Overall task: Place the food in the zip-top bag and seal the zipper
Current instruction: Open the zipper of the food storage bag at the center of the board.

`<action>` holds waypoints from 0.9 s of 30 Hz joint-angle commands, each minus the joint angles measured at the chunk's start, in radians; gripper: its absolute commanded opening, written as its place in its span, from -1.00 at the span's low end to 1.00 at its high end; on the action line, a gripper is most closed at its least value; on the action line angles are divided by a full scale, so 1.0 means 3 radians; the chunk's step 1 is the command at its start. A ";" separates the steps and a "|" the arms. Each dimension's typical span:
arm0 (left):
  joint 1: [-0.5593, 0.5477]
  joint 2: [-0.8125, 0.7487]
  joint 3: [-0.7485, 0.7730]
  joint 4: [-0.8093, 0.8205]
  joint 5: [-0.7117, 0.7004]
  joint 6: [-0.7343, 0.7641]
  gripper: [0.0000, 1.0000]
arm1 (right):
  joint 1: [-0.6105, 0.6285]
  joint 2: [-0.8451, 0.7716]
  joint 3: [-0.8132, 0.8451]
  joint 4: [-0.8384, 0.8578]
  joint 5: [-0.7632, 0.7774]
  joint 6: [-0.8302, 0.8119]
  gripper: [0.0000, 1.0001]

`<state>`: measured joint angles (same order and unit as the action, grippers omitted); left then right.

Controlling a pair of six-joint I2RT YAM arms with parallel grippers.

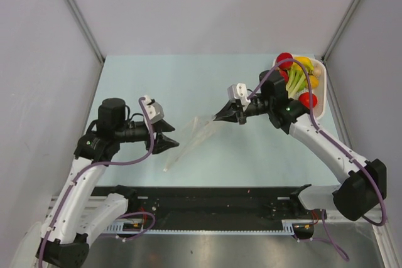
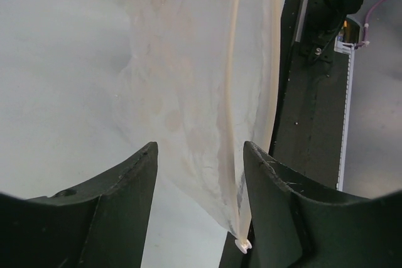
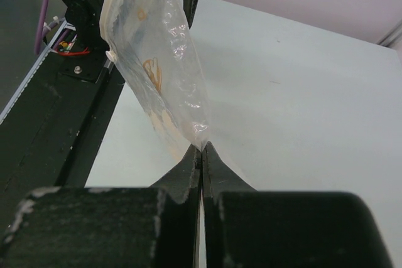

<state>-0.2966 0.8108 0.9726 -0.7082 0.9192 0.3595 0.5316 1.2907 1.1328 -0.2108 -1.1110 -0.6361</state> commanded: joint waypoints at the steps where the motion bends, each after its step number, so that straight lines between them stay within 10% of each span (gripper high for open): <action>1: -0.0085 -0.0018 0.0072 -0.0053 -0.0047 0.0090 0.20 | 0.0053 0.0049 0.0177 0.0130 -0.0019 0.0009 -1.00; 4: -0.0090 -0.0008 0.0015 -0.0058 -0.0093 0.0064 -0.05 | 0.0064 0.0064 0.0166 0.0186 -0.0019 0.0029 -1.00; 7: -0.0090 0.0124 0.0066 -0.0247 0.0065 0.0034 -0.98 | 0.0089 0.0120 0.0141 0.0318 0.0017 0.0100 -1.00; 11: -0.0090 0.0156 -0.0015 -0.0069 -0.0035 -0.0374 -1.00 | 0.0196 0.0329 -0.0023 0.1237 0.0343 0.0727 -0.86; 14: -0.0055 0.0100 -0.0077 0.0213 -0.0408 -0.1083 -0.99 | 0.0227 0.0437 0.0023 0.1719 0.0746 0.1040 0.37; 18: 0.0256 -0.0033 -0.0036 0.0116 -0.0619 -0.1586 -0.99 | 0.0080 0.0550 0.0258 0.1577 0.0845 0.1504 0.85; 27: -0.0053 -0.0034 0.0235 0.0039 -0.2009 -0.2129 -0.99 | -0.0171 0.0484 0.0309 0.1164 0.0774 0.2677 0.93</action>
<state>-0.2268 0.7792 1.0016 -0.7273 0.5468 -0.1852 0.4911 1.4631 1.1862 0.1905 -0.8883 -0.0345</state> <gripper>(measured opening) 0.006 0.977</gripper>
